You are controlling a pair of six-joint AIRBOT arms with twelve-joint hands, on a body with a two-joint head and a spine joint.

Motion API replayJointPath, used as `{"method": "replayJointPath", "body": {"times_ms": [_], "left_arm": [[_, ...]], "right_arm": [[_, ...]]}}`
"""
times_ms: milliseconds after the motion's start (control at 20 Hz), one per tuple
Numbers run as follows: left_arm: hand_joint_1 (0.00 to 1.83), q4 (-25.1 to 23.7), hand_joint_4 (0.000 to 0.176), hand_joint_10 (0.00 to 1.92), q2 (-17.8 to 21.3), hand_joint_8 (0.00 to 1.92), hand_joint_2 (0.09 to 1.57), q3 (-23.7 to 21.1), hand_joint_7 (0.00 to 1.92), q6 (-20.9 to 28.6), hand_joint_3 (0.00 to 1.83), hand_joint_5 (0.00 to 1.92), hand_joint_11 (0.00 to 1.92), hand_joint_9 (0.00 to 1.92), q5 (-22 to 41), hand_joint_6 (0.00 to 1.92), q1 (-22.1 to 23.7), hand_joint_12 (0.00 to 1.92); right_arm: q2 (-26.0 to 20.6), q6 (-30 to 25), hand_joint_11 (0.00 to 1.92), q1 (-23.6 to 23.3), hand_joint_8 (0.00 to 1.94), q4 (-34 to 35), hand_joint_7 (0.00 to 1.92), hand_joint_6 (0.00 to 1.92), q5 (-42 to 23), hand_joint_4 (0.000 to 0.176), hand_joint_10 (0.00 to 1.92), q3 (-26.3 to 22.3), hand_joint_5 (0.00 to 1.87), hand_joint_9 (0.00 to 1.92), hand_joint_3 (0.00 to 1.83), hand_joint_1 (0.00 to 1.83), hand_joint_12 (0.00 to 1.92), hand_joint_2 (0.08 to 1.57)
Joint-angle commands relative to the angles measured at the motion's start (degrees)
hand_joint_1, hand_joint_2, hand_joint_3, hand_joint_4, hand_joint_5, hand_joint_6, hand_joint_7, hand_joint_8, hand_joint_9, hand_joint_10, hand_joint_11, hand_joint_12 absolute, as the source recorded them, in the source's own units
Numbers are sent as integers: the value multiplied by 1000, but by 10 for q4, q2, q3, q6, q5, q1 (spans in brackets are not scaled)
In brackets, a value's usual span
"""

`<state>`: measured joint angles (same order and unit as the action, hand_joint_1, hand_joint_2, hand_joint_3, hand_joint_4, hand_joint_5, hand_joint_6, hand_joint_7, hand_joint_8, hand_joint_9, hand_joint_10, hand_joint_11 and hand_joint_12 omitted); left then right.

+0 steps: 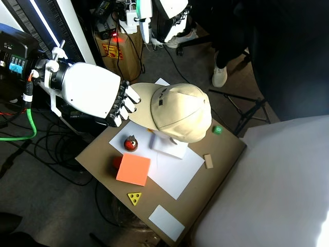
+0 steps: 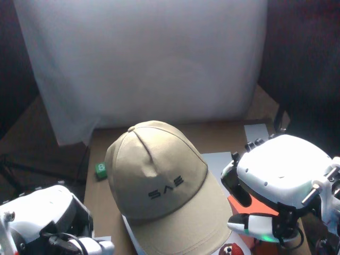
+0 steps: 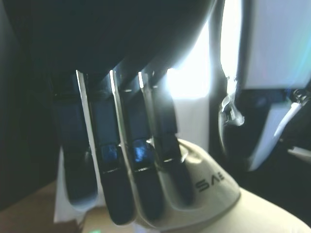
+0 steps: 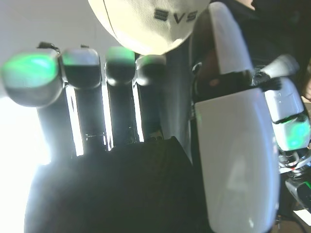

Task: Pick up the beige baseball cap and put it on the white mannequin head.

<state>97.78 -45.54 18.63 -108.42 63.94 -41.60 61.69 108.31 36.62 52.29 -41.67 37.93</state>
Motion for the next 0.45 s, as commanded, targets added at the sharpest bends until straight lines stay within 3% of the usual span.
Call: {"method": "replayJointPath", "body": {"times_ms": [0,100,150,200,300,350,400], "left_arm": [[825,-36,0,1921,0,1920,1186,0,901,3,6,870,1079,990,21,1906,0,1921],[833,-36,0,1921,0,1921,1206,0,957,13,4,911,1182,1061,21,1921,-2,1921],[859,-39,0,1921,0,1921,1202,0,1135,30,0,1041,1309,1196,21,1921,-2,1921],[860,-41,0,1921,0,1921,1202,-1,1163,32,0,1064,1329,1221,21,1921,0,1921],[860,-43,0,1921,0,1921,1202,-1,1163,35,0,1064,1329,1221,21,1921,2,1921],[849,-48,0,1921,0,1921,1215,-1,1222,40,3,1082,1412,1317,21,1921,2,1921],[849,-50,0,1921,0,1921,1215,-1,1222,43,3,1082,1412,1317,21,1921,2,1921]], "right_arm": [[-1,1,1461,-8,1941,-31,1123,1921,-39,0,1921,-3,948,1231,4,883,1921,1072],[-1,1,1578,-7,1941,-32,1234,1921,-41,0,1921,-4,1078,1401,11,874,1921,1124],[-1,1,1652,-7,1941,-34,1378,1921,-44,0,1921,-4,1225,1543,0,841,1921,1180],[-1,1,1664,-6,1941,-39,1396,1921,-46,109,1921,-5,1256,1561,1,835,1921,1186],[-1,0,1664,-4,1941,-46,1396,1921,-51,109,1921,-6,1256,1561,1,835,1921,1186],[-1,0,1759,-3,1941,-53,1492,1921,-55,163,1921,-7,1315,1662,17,812,1921,1266],[-1,0,1759,-2,1941,-55,1492,1921,-56,163,1921,-8,1315,1662,17,812,1921,1266]]}}
